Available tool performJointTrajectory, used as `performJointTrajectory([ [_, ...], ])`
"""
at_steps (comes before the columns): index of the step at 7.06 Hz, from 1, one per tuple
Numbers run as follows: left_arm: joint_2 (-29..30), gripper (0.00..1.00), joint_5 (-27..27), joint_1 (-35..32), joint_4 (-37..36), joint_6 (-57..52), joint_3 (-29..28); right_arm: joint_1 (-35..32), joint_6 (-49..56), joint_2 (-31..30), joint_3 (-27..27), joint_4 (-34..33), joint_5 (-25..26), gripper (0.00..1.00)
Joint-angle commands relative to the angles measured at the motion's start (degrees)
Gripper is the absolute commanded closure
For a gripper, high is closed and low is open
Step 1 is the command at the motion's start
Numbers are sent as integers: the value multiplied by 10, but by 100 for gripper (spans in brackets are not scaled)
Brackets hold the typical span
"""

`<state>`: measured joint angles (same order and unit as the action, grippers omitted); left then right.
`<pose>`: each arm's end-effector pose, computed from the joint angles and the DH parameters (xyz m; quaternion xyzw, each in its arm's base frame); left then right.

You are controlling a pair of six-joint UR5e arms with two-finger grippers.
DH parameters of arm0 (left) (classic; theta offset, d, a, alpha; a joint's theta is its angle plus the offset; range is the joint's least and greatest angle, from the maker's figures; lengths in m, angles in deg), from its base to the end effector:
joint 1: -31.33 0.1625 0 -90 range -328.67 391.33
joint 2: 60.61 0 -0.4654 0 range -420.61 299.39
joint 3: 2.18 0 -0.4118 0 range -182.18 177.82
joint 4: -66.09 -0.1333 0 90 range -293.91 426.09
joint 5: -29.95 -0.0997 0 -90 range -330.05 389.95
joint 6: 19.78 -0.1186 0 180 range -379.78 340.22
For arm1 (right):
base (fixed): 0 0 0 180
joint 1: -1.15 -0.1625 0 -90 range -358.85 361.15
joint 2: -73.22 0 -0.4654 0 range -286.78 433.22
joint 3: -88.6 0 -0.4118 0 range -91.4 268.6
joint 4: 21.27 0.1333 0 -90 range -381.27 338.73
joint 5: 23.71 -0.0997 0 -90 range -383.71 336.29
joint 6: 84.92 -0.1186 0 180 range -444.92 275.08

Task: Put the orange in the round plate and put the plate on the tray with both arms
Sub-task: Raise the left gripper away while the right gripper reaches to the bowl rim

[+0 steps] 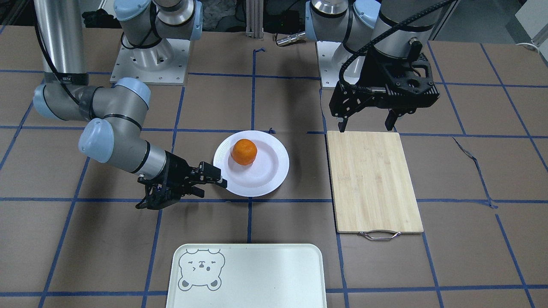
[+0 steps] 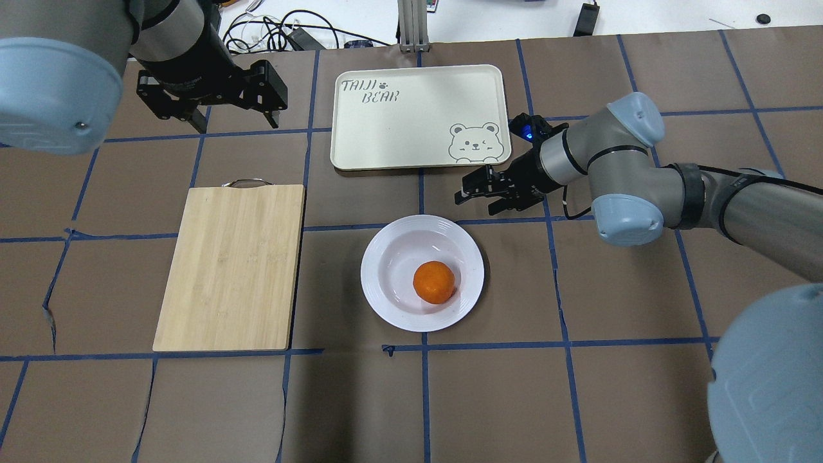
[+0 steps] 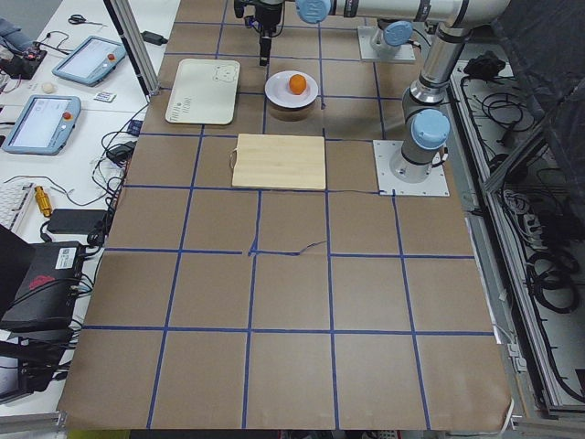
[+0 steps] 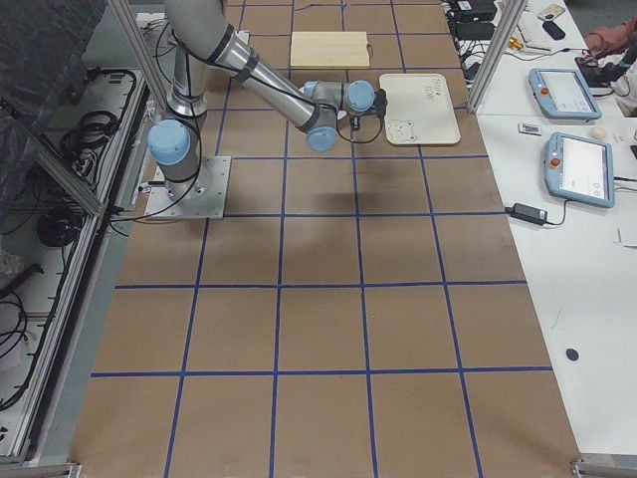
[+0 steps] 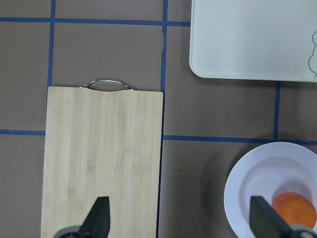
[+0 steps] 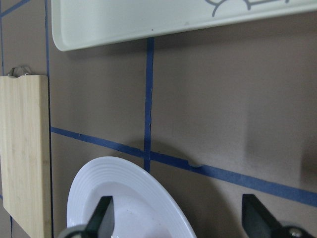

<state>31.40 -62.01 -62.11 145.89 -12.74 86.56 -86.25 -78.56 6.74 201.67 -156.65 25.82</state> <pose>-0.1618 -0.5372 0.5217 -0.0327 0.9959 -0.0836 0.0095 0.1844 -0.5754 0.1978 -0.0271 0.9378 -0.0171 0.3456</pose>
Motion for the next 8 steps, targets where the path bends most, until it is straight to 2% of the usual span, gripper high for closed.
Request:
performJointTrajectory([
  [1, 4, 0, 4, 1, -10, 18, -1, -22, 7, 14, 1, -1, 7, 6],
  [2, 4, 0, 12, 1, -11, 17, -1, -23, 6, 16, 14, -1, 6, 8],
  [3, 4, 0, 9, 1, -11, 11, -1, -23, 6, 15, 21, -1, 6, 15],
  [4, 4, 0, 8, 1, -11, 10, -1, -23, 5, 16, 22, 0, 5, 29],
  [8, 3, 0, 8, 1, -11, 10, -2, -35, 5, 16, 36, 3, 2, 29],
])
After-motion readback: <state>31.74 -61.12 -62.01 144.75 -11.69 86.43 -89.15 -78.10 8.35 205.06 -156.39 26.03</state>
